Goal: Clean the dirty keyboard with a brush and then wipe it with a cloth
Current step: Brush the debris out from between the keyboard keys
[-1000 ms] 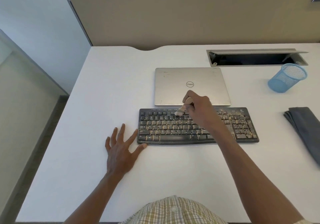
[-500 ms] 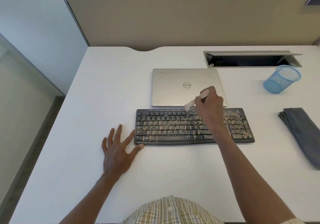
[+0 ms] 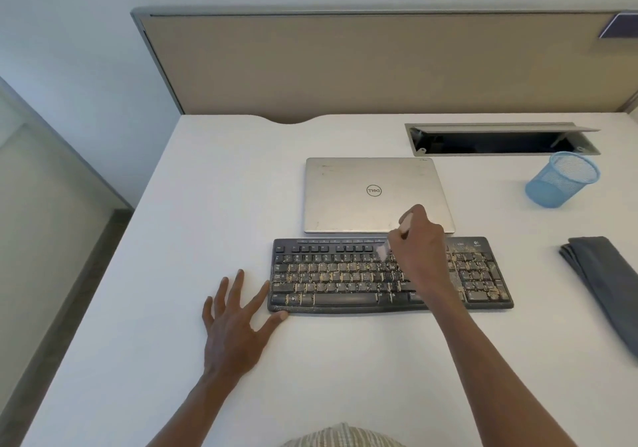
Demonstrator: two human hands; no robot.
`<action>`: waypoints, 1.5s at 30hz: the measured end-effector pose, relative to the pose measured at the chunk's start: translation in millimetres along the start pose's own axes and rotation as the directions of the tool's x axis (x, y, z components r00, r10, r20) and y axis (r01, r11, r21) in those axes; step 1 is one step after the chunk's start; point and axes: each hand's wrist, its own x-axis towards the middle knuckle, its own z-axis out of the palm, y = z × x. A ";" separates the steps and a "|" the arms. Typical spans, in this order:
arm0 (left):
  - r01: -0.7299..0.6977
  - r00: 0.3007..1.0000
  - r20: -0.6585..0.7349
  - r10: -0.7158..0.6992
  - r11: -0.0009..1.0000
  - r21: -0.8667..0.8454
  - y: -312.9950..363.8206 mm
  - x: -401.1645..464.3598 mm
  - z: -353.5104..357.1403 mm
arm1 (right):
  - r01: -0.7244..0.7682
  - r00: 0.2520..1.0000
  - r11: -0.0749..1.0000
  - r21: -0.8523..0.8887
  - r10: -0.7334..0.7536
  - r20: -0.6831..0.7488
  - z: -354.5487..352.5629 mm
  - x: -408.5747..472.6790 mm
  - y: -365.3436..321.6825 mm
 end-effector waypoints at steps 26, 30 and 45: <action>0.010 1.000 0.013 -0.010 1.000 0.008 2.5 0.8 -4.7 | 0.049 0.999 0.998 -0.036 -0.050 -0.019 -5.4 2.4 8.5; 0.009 1.000 0.017 -0.009 1.000 0.008 1.8 1.1 -3.2 | 0.025 0.999 1.000 -0.018 -0.026 -0.040 -11.4 2.2 10.2; 0.002 0.999 0.038 -0.001 1.000 -0.019 -2.5 2.1 1.7 | -0.091 0.993 0.987 0.130 0.100 -0.061 -5.2 0.2 6.5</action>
